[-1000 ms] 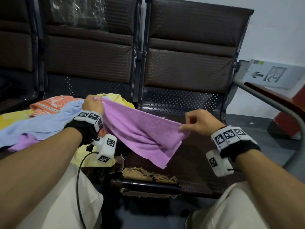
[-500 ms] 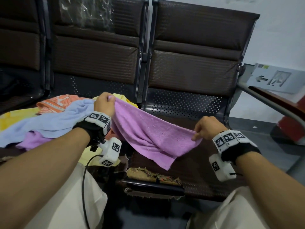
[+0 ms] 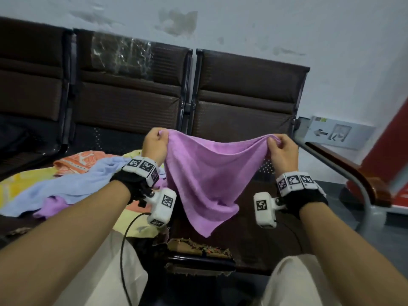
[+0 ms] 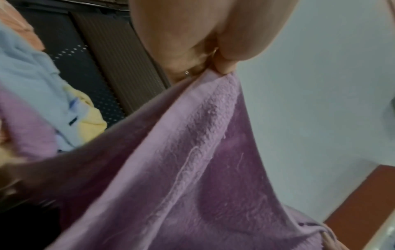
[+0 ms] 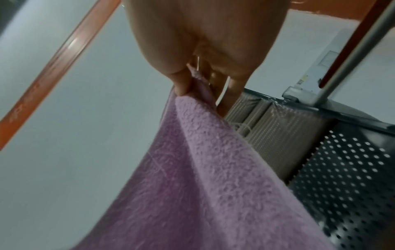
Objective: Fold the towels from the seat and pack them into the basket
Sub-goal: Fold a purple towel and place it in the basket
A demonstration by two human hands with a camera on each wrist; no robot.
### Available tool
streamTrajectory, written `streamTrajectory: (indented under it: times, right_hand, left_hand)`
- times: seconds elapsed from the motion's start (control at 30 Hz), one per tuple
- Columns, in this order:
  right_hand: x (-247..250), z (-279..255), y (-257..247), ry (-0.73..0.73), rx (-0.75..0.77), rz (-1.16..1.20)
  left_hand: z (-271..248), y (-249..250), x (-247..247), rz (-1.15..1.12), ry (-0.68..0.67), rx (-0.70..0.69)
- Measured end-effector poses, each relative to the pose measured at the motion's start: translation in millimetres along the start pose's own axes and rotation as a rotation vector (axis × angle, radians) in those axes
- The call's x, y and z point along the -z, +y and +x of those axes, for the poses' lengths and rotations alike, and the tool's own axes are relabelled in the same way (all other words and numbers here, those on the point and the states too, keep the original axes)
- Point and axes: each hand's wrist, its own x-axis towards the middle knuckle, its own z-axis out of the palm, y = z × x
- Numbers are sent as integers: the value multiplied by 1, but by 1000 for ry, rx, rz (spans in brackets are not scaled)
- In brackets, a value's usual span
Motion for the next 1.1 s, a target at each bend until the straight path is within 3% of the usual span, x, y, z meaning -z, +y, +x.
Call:
streamTrajectory:
  times: [0.23,0.37,0.5,0.6,0.7,0.87,1.0,1.1]
  right_hand:
    - [36,14,-36,138,114,-97]
    - [42,23,-34,205,0,-56]
    - [25,17,11,113,-199,-104]
    - [13,19,48,73,-402,7]
    - [-1,26,66,-14,-509,98]
    - [-23,2,87,-106,-489,205]
    - [-42,-20,87,-361,-503,190]
    - [-53,-21,71,-589,-587,430]
  left_hand:
    - [18,67,21,-48,5,-168]
    - [28,66,28,34,53,-160]
    - [21,25,16,90,20,-38]
    - [16,-4,1,48,-51,98]
    - [15,-24,-14,-24,-106,211]
    - [9,-57,-44,-15,-243,232]
    - [-3,-86,-62,-24,-319,273]
    - [-5,-91,-73,-19,-372,271]
